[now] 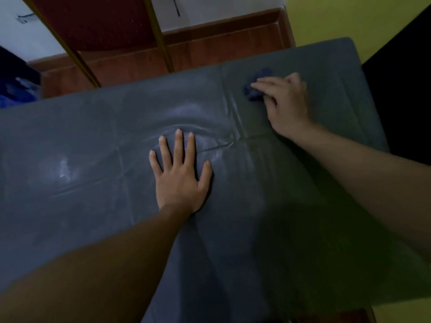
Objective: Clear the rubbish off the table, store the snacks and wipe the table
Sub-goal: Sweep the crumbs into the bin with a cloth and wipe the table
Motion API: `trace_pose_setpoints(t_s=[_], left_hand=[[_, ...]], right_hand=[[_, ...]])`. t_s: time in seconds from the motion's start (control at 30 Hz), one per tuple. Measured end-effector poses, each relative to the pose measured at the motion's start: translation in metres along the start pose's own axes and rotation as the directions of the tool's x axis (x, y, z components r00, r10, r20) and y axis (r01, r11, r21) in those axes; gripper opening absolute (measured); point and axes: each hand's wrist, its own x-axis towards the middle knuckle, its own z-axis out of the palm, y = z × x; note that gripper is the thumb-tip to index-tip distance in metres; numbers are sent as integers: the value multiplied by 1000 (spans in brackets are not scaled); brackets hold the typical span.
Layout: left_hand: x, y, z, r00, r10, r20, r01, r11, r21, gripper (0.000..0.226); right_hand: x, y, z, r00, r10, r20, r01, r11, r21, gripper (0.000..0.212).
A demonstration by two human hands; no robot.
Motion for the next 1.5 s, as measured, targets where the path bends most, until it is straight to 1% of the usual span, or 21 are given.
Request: trace_pose_setpoints(t_s=[0.1,0.2,0.27,0.3,0.37,0.43,0.5,0.57,0.67,0.73,0.8,0.87,0.93,1.03,1.13,1.2,1.27,1.37,1.4,1.43,1.5], left_hand=[[0,0,1,1000,-2,-10,2,1000,5,72],[0,2,1,1000,1,-17,-1,1000,11,71],[0,5,0,1000,6,-31,-6,1000,12,68],[-1,6,0,999,17,-38,-16,1000,10,67],[-1,7,1,996,69,-48,-68,998,17,62],[-2,6,0,986,158,-59,-156,987,34,58],[-2,7,-1,948,310,-77,-305,950,68,55],[-2,9,-1,903,418,-97,-409,907,100,52],[0,15,-2,916,389,-97,-380,920,97,50],[-1,20,-2,924,368,-101,-362,929,74,50],[-4,27,-2,924,359,-135,-359,933,23,50],[-8,40,-3,922,352,-164,-362,931,-38,50],[-10,63,-2,908,389,-159,-402,914,-61,52],[-17,103,5,905,418,-76,-423,904,-68,57],[-29,124,20,915,402,-24,-401,915,42,65],[-30,124,23,916,400,-20,-396,913,99,70],[-28,124,24,912,411,-13,-407,907,111,72],[-27,125,24,899,438,-14,-435,895,99,73],[-27,125,25,897,442,-13,-440,894,87,73],[-27,125,25,896,444,-14,-442,894,76,72],[-26,125,26,895,447,-17,-445,893,66,72]], right_hand=[[-56,-13,-10,985,-162,54,158,985,63,39],[-110,-12,-28,905,-380,188,367,925,101,39],[-121,-2,-32,877,-429,218,424,903,70,39],[-123,1,-32,905,-380,191,378,925,48,39],[-126,-3,-29,984,-164,64,162,986,29,39],[-138,-18,-27,1000,-24,-18,25,999,33,39],[-162,-34,-28,999,-52,-6,53,998,39,41],[-196,-46,-34,988,-146,58,142,988,63,41],[-246,-50,-47,940,-293,174,284,956,75,41],[-260,-39,-54,945,-284,160,283,959,32,41],[-264,-31,-58,992,-117,54,118,993,-22,38],[-270,-39,-58,994,90,-63,-92,995,-31,37],[-288,-62,-51,983,150,-101,-154,988,-28,37],[-327,-87,-45,1000,2,-28,-3,1000,-30,37],[-346,-71,-55,998,-67,3,67,996,-61,38],[-341,-48,-65,999,9,-31,-13,992,-127,42],[-333,-22,-79,974,198,-109,-215,962,-169,44],[-325,-8,-85,837,494,-236,-531,837,-131,42],[-325,-15,-82,809,530,-253,-568,816,-109,42],[-327,-25,-77,816,523,-248,-557,826,-89,42],[-339,-48,-65,908,375,-186,-394,916,-77,42]])
